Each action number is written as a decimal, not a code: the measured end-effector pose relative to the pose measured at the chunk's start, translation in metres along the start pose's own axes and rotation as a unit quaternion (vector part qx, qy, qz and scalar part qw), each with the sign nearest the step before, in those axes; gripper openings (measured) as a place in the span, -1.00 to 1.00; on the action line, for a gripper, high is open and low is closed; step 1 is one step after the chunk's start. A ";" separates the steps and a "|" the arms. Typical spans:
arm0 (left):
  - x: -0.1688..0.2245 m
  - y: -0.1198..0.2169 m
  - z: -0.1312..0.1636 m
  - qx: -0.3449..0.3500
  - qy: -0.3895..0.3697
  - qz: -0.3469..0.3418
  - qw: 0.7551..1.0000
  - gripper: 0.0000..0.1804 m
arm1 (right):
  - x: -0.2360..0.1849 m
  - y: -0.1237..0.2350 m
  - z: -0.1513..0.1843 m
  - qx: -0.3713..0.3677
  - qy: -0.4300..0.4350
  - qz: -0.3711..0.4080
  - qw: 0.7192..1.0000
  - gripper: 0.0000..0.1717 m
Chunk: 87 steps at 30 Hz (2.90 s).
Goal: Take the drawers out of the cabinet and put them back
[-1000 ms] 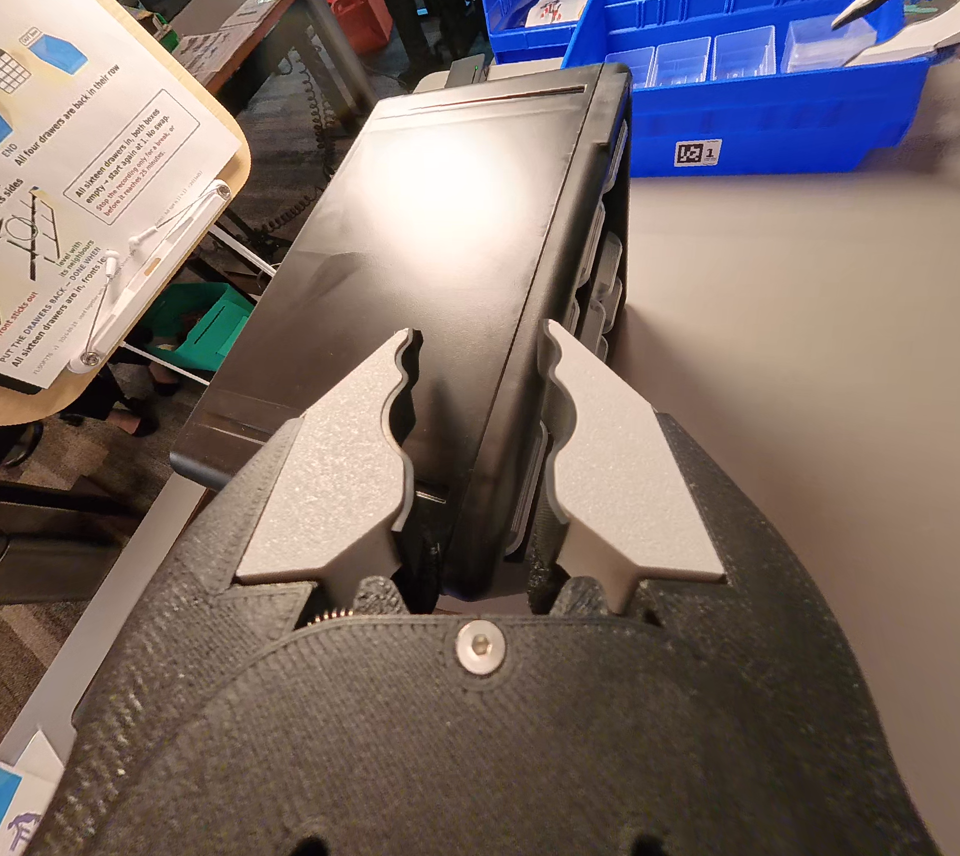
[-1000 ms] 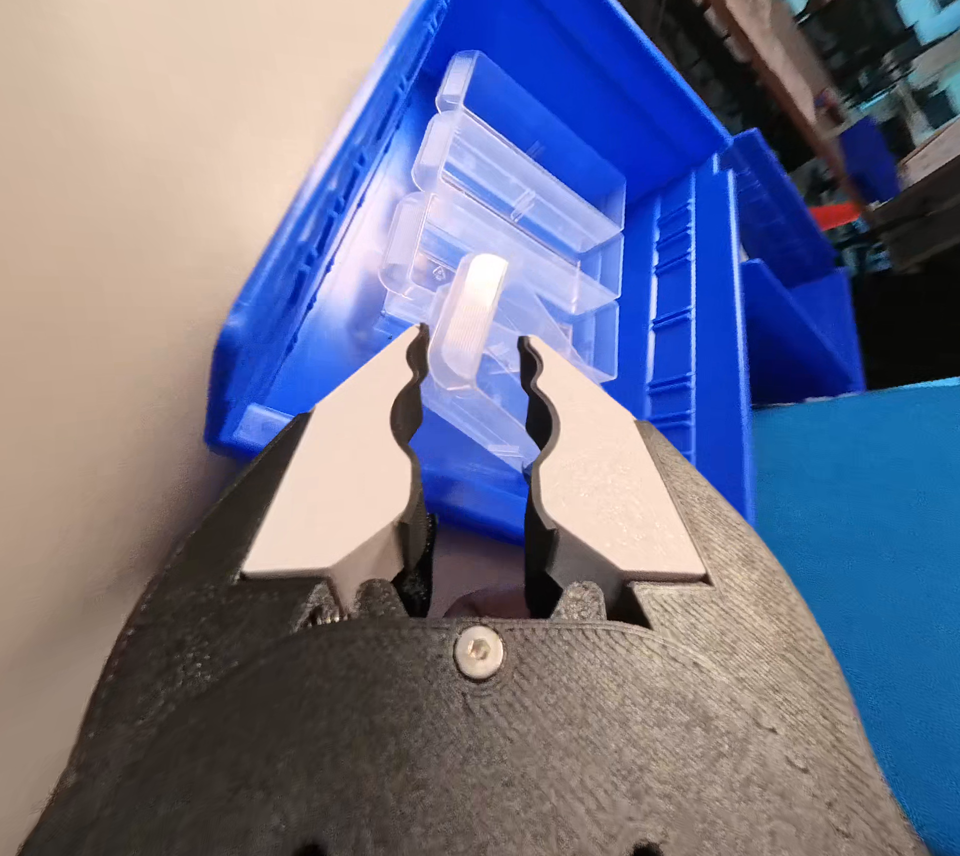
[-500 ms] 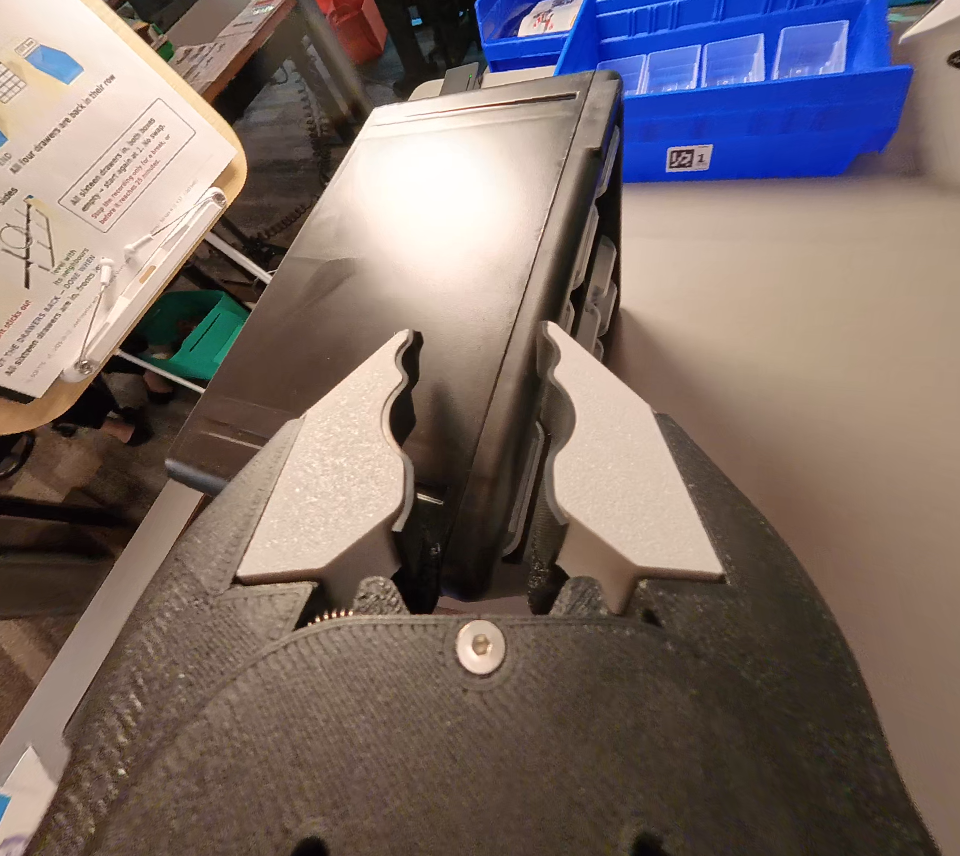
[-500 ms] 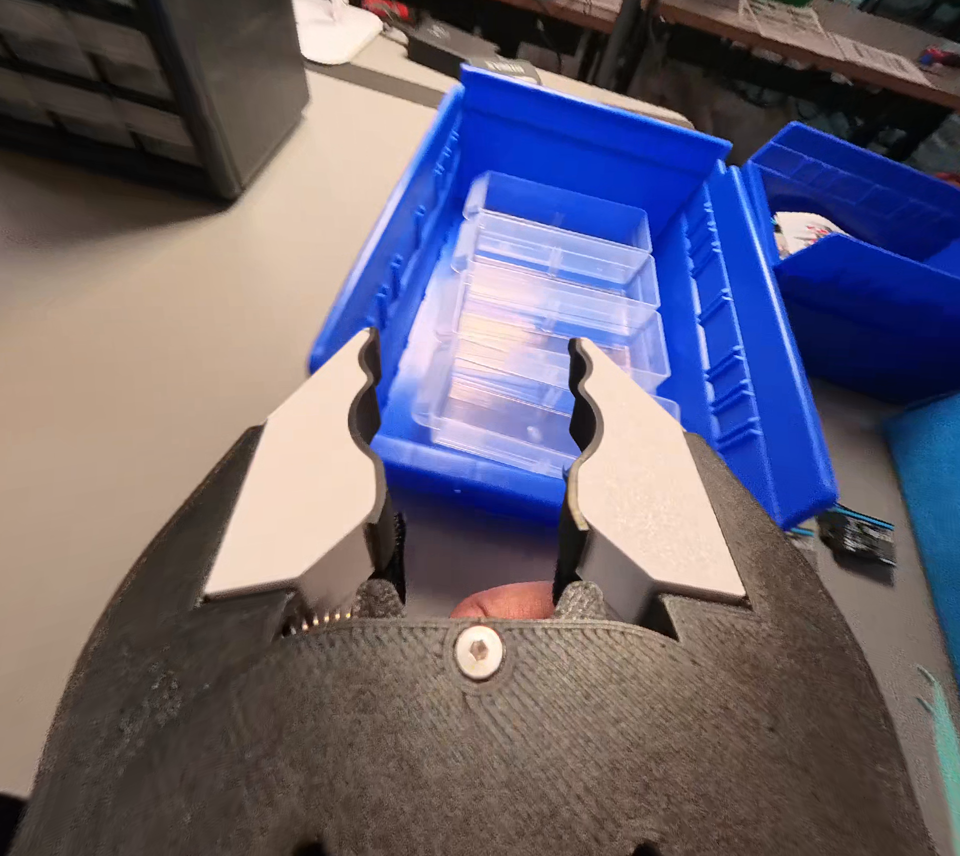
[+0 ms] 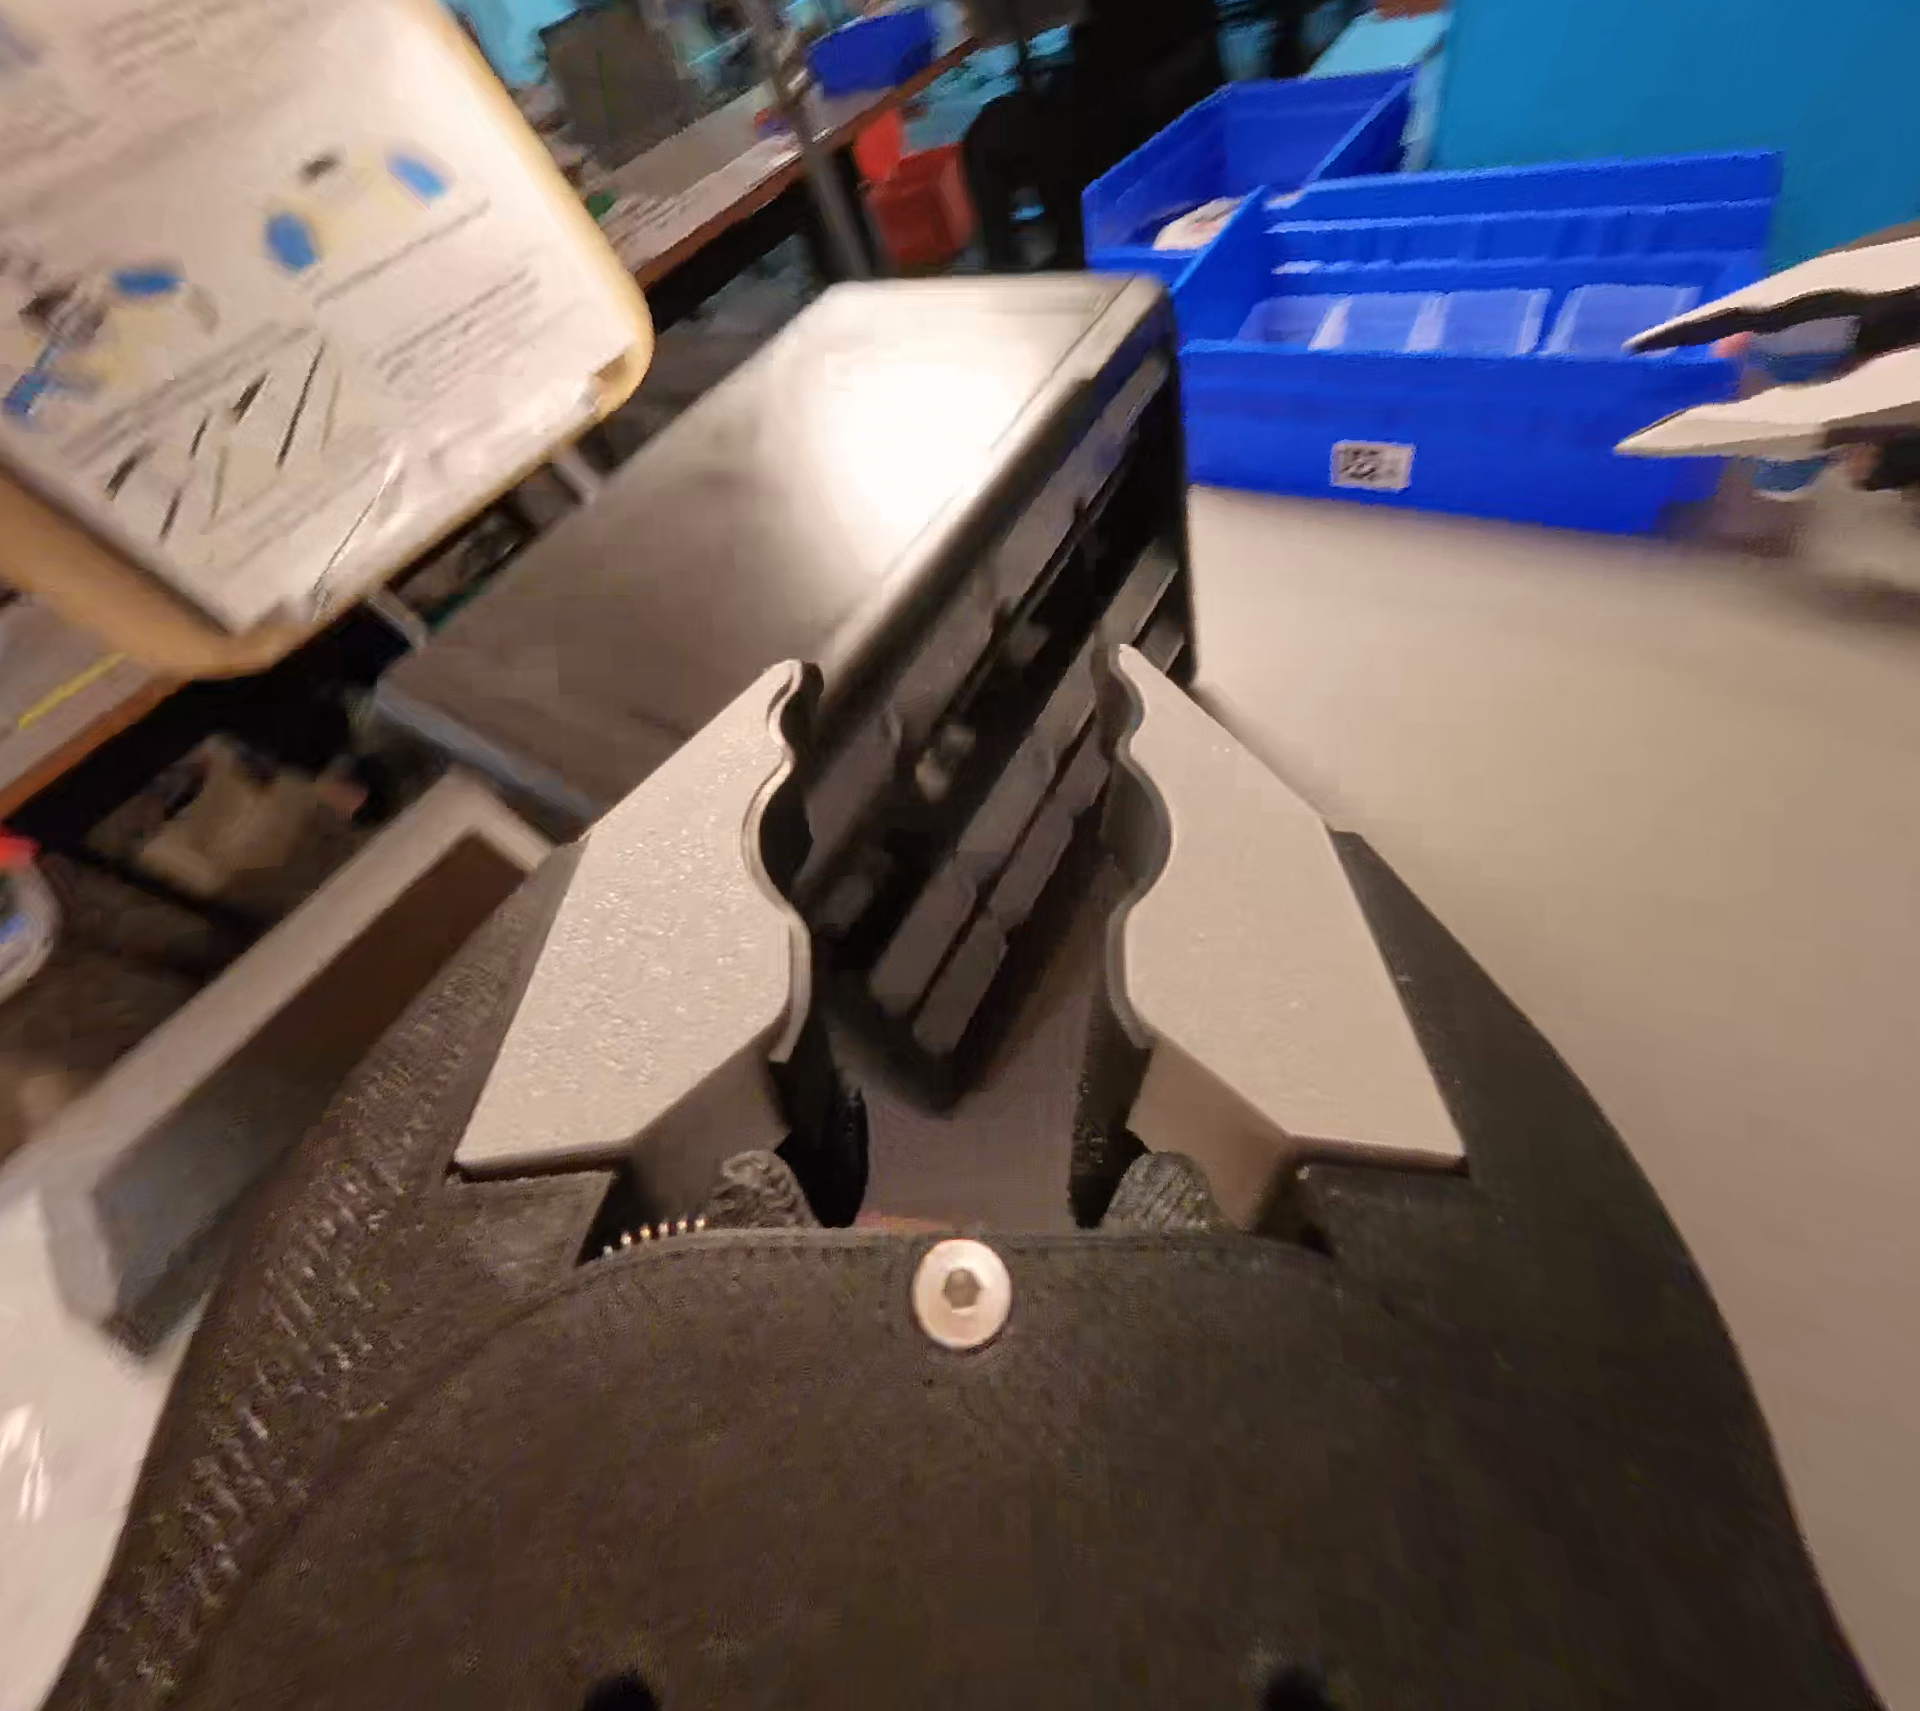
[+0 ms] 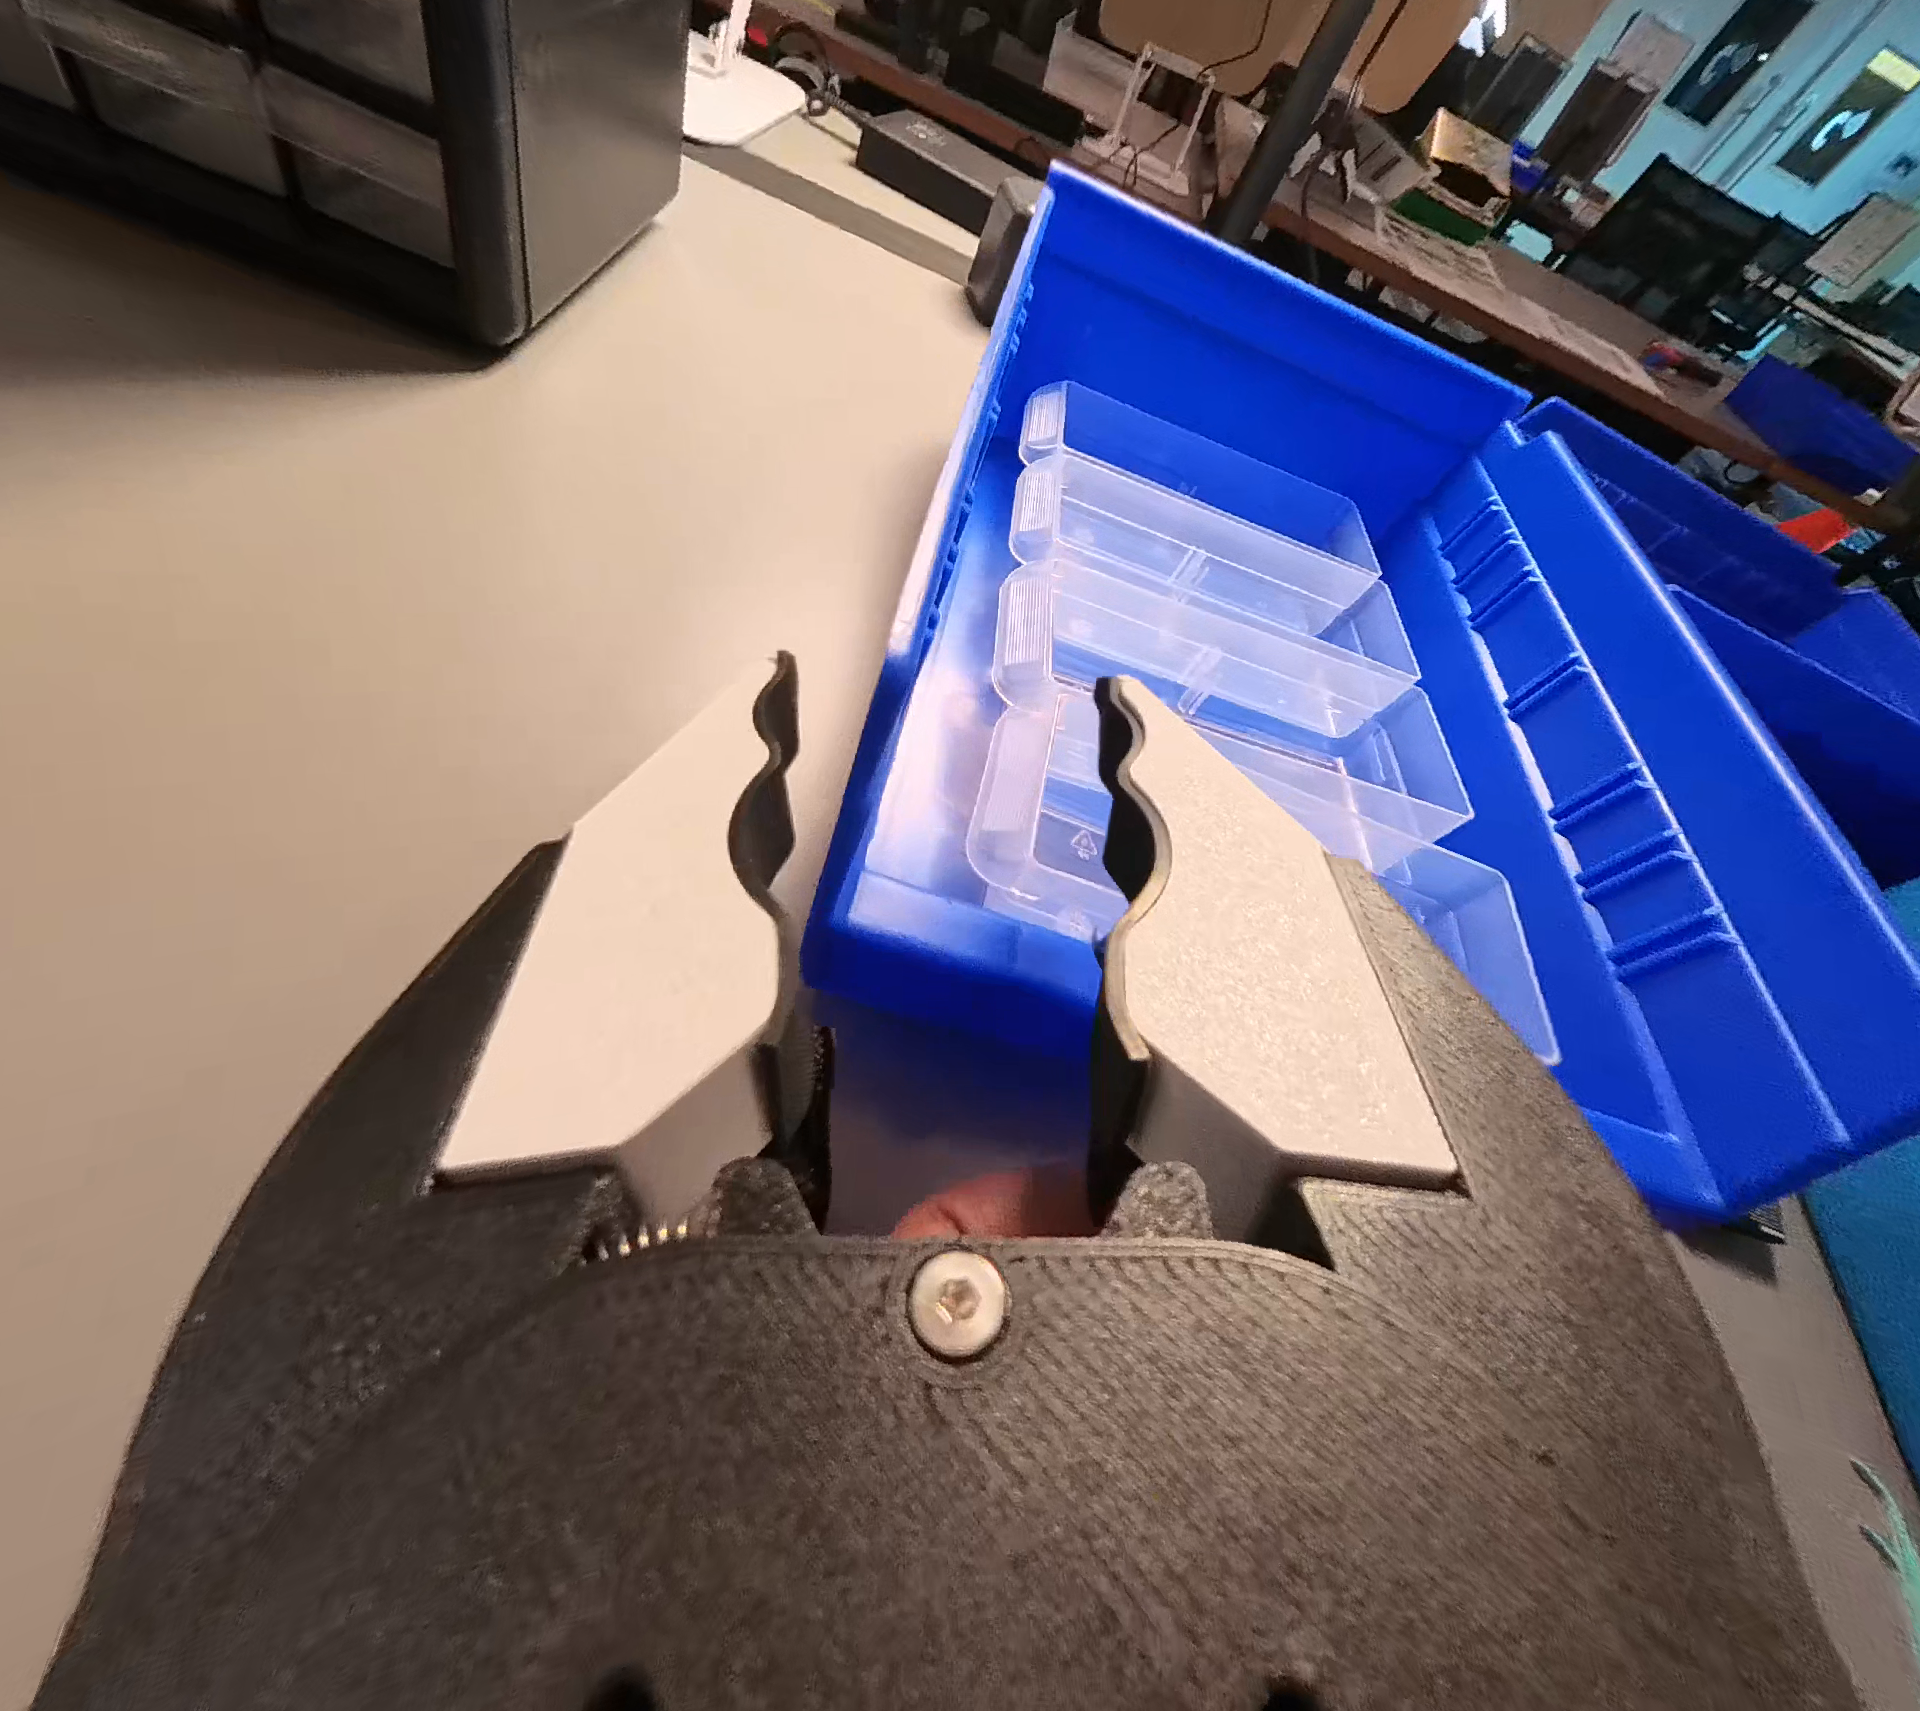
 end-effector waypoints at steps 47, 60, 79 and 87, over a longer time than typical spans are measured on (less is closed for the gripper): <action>0.112 0.239 0.205 -0.098 0.100 -0.193 0.971 -0.97 | 0.002 0.088 0.023 0.007 -0.030 -0.049 0.998 -0.94; 0.175 0.284 0.167 0.045 0.092 0.062 0.993 -0.98 | -0.018 0.168 0.031 0.035 -0.042 -0.292 0.955 -0.93; 0.187 0.307 0.104 0.199 0.031 0.090 0.975 -0.98 | -0.130 0.126 -0.023 0.085 0.023 -0.542 0.836 -0.93; 0.185 0.281 0.062 0.197 -0.035 0.089 0.976 -0.98 | -0.230 0.080 -0.069 0.112 0.048 -0.617 0.778 -0.92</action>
Point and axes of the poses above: each gripper's, where its closed fingertips meet, y back along the fingers, z out of its underside, x = y × z across the jaws, the point moved 8 cm from there along y, back along the fingers, and after that the axes turned 5 degrees about x, right-handed, at the moved point
